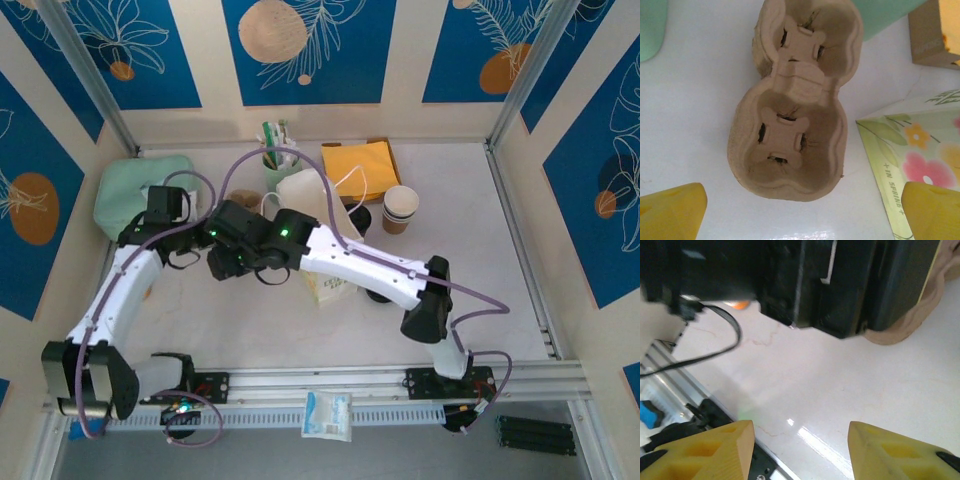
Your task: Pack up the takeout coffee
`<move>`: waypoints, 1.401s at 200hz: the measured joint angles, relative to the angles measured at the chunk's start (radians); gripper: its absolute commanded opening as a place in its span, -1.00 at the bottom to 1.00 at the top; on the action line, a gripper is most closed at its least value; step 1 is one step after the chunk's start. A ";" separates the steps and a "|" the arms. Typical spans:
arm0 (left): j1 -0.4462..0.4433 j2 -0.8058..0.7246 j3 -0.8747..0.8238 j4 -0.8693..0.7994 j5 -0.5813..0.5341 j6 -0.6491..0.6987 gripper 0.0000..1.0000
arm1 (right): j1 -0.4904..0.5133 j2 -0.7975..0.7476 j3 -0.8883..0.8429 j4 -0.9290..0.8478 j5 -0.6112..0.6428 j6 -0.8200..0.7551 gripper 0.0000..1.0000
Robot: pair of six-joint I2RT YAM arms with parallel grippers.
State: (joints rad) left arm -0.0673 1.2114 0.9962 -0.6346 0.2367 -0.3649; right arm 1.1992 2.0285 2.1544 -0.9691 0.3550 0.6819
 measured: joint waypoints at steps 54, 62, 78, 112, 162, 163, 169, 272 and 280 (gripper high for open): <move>0.039 0.103 0.023 0.018 0.038 0.023 0.60 | -0.032 0.103 -0.012 0.030 0.043 0.052 -0.06; 0.039 0.119 0.032 0.021 0.042 0.028 0.55 | -0.036 0.119 -0.011 0.029 0.056 0.062 -0.07; 0.039 0.149 0.047 0.025 0.046 0.037 0.48 | -0.043 0.148 -0.011 0.026 0.080 0.081 -0.08; 0.039 0.215 0.067 0.027 0.047 0.058 0.46 | -0.052 0.168 -0.011 0.016 0.098 0.097 -0.08; 0.039 0.285 0.082 0.023 0.013 0.086 0.66 | -0.051 0.126 -0.093 0.069 0.097 0.099 -0.07; 0.039 0.286 0.082 0.023 0.013 0.085 0.67 | -0.051 0.125 -0.095 0.069 0.097 0.100 -0.07; 0.039 0.290 0.082 0.021 0.008 0.087 0.69 | -0.051 0.115 -0.110 0.076 0.093 0.101 -0.07; 0.039 0.302 0.020 -0.018 -0.054 0.066 0.55 | -0.040 -0.026 -0.301 0.242 0.031 0.221 0.25; 0.039 0.292 0.004 -0.018 -0.054 0.060 0.53 | -0.037 -0.027 -0.311 0.251 0.028 0.228 0.25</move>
State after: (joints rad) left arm -0.0280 1.5032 1.0000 -0.6525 0.1825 -0.3054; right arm 1.1625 2.0018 1.8431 -0.7185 0.3832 0.9100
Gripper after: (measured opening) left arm 0.778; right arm 0.624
